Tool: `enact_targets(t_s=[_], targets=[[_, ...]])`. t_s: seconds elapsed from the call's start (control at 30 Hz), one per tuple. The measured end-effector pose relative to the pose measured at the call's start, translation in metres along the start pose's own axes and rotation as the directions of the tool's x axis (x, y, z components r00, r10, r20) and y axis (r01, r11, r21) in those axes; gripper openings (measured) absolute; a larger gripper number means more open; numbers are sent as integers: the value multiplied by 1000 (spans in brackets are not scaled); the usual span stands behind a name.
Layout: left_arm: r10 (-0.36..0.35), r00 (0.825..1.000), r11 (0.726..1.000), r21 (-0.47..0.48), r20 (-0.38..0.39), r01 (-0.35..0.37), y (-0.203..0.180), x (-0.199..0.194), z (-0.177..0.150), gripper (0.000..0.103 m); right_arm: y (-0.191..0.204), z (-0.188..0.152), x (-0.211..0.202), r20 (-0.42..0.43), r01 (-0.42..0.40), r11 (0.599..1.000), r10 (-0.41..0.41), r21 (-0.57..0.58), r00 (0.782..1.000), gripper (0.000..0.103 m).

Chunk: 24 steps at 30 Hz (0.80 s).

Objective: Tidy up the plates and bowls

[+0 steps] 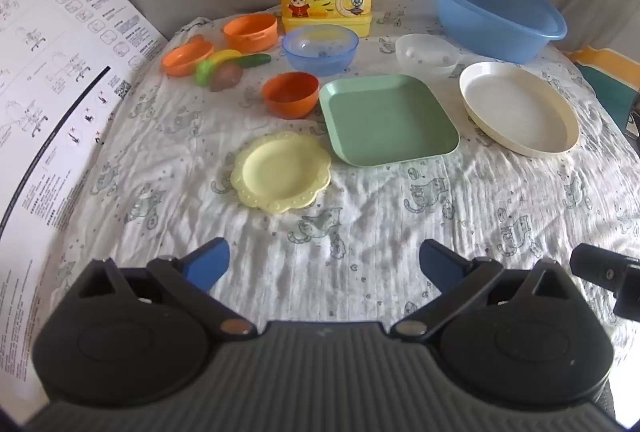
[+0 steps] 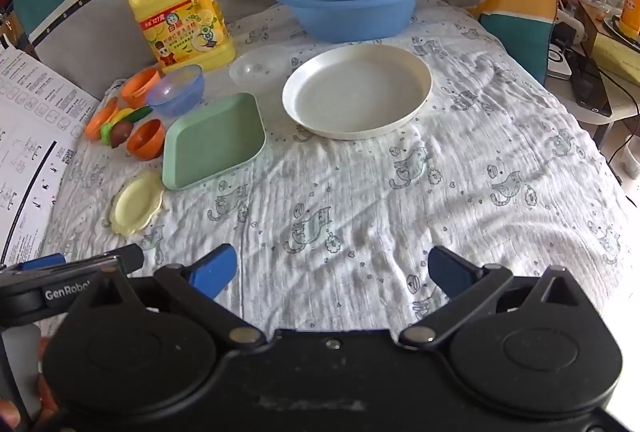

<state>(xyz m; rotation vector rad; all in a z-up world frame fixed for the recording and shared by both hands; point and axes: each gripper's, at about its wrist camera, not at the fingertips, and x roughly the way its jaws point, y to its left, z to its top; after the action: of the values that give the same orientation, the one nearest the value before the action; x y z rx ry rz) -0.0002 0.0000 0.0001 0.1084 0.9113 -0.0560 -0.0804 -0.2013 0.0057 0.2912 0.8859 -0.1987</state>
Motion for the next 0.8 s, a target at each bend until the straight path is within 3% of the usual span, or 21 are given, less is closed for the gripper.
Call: enact_targets(t_s=[0.8], targets=[[-18,1000,1000,-14,-21,17,2,4,-1,103,-1,2,4,-10,12,1000,-12,14,1000,103]])
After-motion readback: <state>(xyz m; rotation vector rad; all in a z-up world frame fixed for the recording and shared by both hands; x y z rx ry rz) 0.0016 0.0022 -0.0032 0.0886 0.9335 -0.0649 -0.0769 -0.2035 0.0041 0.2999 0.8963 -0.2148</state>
